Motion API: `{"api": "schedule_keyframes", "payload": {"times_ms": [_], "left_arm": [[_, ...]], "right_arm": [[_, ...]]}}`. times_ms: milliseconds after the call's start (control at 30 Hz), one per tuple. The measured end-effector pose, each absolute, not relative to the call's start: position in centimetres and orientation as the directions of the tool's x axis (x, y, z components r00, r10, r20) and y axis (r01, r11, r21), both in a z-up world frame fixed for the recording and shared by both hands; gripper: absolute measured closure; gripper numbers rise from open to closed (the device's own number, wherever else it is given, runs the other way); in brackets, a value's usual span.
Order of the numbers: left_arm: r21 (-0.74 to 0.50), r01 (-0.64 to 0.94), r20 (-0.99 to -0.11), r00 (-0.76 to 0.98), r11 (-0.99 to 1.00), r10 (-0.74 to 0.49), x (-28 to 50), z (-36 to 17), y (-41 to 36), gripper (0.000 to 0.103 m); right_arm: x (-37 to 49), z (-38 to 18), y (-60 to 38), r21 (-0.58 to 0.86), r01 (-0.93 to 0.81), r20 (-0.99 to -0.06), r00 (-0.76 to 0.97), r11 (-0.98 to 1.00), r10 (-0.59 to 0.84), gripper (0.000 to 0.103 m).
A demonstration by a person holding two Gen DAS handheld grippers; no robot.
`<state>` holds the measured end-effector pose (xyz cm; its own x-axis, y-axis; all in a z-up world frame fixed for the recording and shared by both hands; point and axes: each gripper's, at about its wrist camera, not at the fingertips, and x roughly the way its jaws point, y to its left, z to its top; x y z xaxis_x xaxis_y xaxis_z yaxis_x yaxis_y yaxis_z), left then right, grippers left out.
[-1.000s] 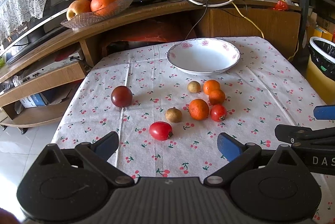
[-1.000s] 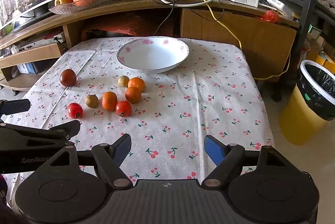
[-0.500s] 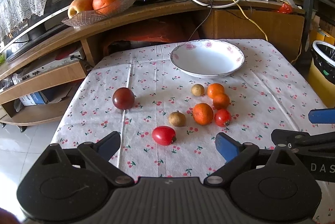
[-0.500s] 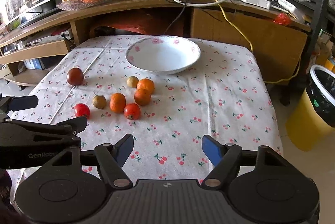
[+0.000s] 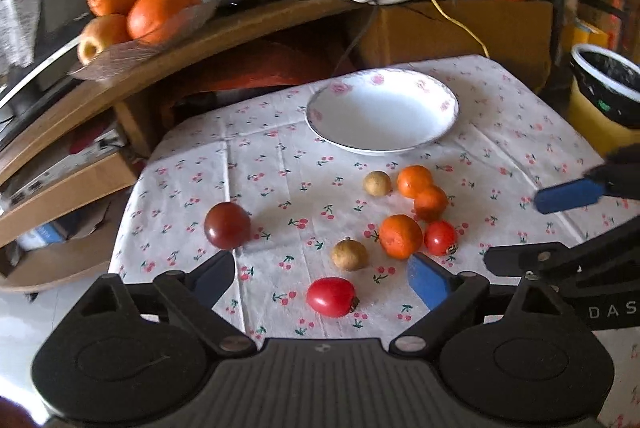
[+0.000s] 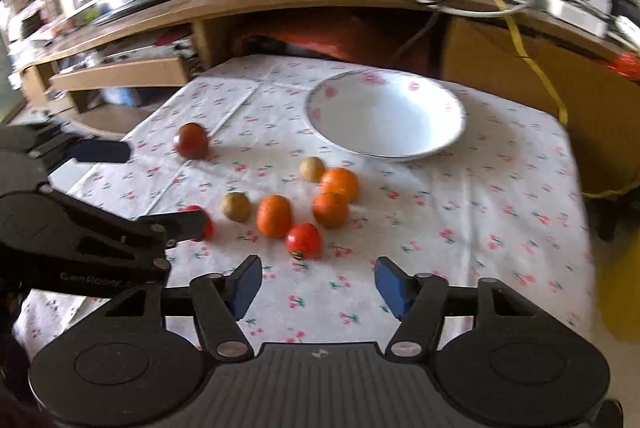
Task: Organize fruits
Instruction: 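Grasp a red tomato with the left gripper while the right grasps another red tomato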
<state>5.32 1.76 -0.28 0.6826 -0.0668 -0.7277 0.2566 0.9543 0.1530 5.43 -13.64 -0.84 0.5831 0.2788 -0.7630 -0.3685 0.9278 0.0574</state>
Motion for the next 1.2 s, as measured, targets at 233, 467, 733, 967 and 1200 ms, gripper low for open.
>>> {"api": "schedule_keyframes", "payload": {"times_ms": [233,467,733,967,1200], "left_arm": [[0.113,0.349,-0.777,0.614,0.930,-0.136,7.4,-1.6,2.4,0.016],[0.076,0.396,-0.795,0.578,0.915,-0.184,8.4,-2.8,2.9,0.018],[0.023,0.429,-0.809,0.539,0.903,-0.235,9.1,-3.7,2.9,0.028],[0.011,0.414,-0.833,0.507,0.910,-0.221,9.1,-5.1,2.8,0.044],[0.013,0.390,-0.833,0.513,0.921,-0.206,8.7,-5.1,3.1,0.046]], "right_arm": [[7.6,-2.0,-12.4,0.070,-0.486,-0.794,0.502,0.871,0.344,0.066],[9.6,-3.3,-12.0,0.086,-0.516,-0.821,0.448,0.853,0.354,0.080],[10.5,-3.8,-12.5,0.066,-0.500,-0.828,0.456,0.864,0.327,0.082],[10.8,-4.1,-12.9,0.078,-0.485,-0.828,0.454,0.871,0.328,0.082],[11.1,-4.5,-13.0,0.087,-0.473,-0.841,0.437,0.877,0.320,0.077]]}}
